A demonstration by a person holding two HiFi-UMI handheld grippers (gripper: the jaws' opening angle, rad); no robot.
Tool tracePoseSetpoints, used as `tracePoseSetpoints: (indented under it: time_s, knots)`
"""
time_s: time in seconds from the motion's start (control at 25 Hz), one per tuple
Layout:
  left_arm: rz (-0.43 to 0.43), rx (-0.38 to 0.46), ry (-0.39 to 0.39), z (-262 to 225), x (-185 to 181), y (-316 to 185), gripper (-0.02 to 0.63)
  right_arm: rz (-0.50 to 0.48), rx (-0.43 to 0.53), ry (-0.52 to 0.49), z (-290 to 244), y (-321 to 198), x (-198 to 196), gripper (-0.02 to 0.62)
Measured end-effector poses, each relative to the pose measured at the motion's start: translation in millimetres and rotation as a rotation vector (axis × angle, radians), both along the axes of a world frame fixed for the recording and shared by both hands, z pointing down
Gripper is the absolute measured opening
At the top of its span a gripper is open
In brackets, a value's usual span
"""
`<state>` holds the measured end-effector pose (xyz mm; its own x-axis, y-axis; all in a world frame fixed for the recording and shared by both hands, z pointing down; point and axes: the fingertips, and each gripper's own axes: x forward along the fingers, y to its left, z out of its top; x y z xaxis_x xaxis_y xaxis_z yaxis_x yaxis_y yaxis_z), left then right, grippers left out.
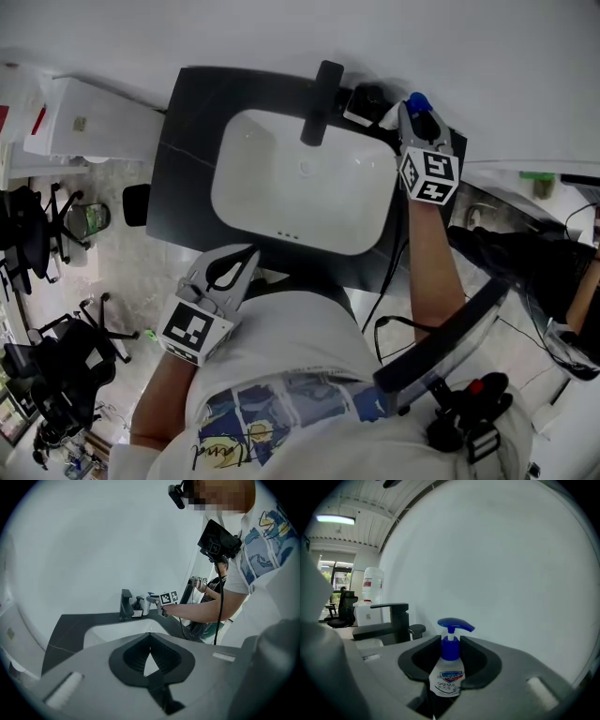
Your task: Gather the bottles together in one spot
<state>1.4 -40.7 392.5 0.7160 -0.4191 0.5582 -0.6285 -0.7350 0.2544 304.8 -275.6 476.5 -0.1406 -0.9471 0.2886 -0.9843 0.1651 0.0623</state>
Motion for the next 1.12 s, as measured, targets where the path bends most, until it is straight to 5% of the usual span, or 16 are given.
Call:
tracePoseSetpoints:
  time_s: [0.44,0.72,1.12]
  knots:
    - [0.024,-0.008,0.001,7.3,5.9,0.3,0.002,-0.021,0.058,0.022,0.7,4.1,2.2,0.132]
    - [0.026,-0.003,0.002,8.8,2.8,3.9,0.002,0.02,0.052,0.036,2.3,7.9,10.3,0.252]
    - [0.064,0.021,0.04,0.5,0.3,15.2,0.003,0.047,0.033,0.061,-2.7,42.5,10.8,0.262]
